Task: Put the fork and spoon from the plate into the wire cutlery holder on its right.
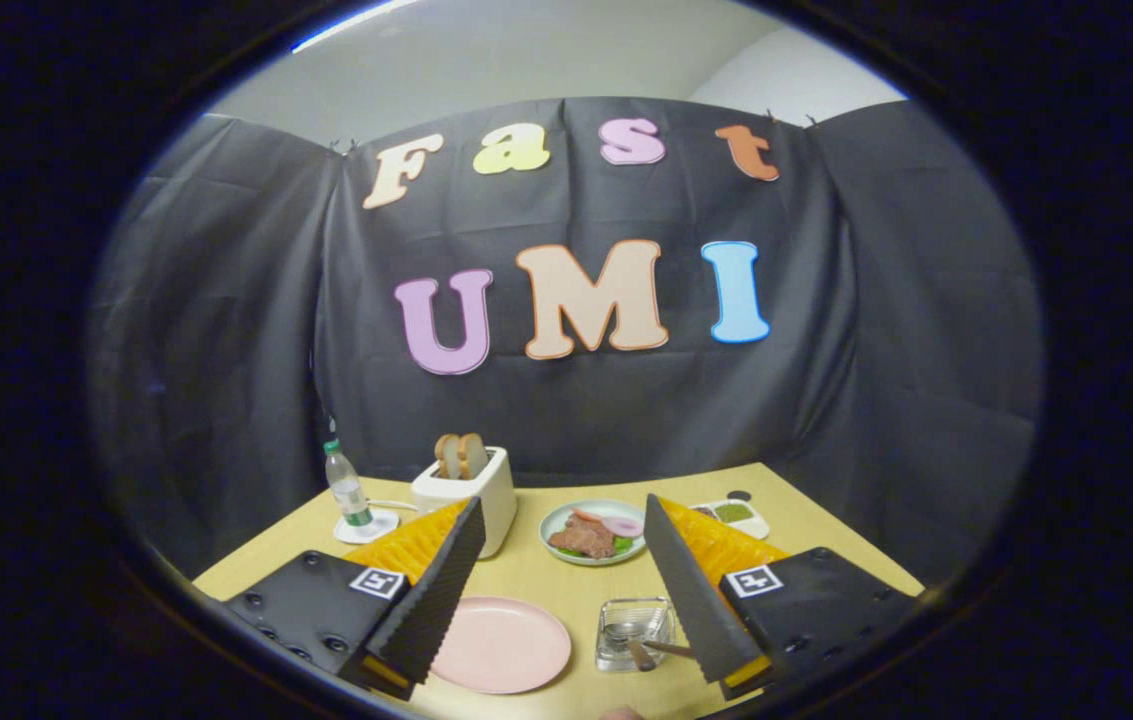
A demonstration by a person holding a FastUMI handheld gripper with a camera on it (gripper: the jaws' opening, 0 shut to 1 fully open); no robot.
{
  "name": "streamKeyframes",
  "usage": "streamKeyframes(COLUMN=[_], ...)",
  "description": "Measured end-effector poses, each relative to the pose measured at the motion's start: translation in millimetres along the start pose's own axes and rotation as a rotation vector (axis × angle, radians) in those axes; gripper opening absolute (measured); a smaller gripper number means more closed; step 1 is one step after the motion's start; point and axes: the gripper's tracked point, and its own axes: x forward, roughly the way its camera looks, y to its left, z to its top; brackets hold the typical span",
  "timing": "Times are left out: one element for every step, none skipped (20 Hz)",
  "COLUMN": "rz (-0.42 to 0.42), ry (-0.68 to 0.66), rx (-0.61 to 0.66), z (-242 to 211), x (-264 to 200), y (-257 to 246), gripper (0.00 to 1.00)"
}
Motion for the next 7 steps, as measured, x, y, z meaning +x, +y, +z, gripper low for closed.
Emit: streamKeyframes(rz=[-0.011,-0.018,-0.026,-0.03,-0.028,-0.029,-0.028], ry=[0.001,-0.008,-0.023,-0.041,-0.053,-0.051,-0.055], rx=[0.006,0.011,0.01,0.007,0.002,-0.007,-0.015], z=[5.7,11.8,17.6,24.1,28.9,28.3,30.5], x=[-5.4,-7.6,-9.4,-12.0,-13.3,-15.5,-17.0], y=[-8.0,-10.9,-13.2,-15.0,-14.6,-15.9,-16.2], gripper=[0.99,0.99,0.98,0.98,0.97,0.97,0.97])
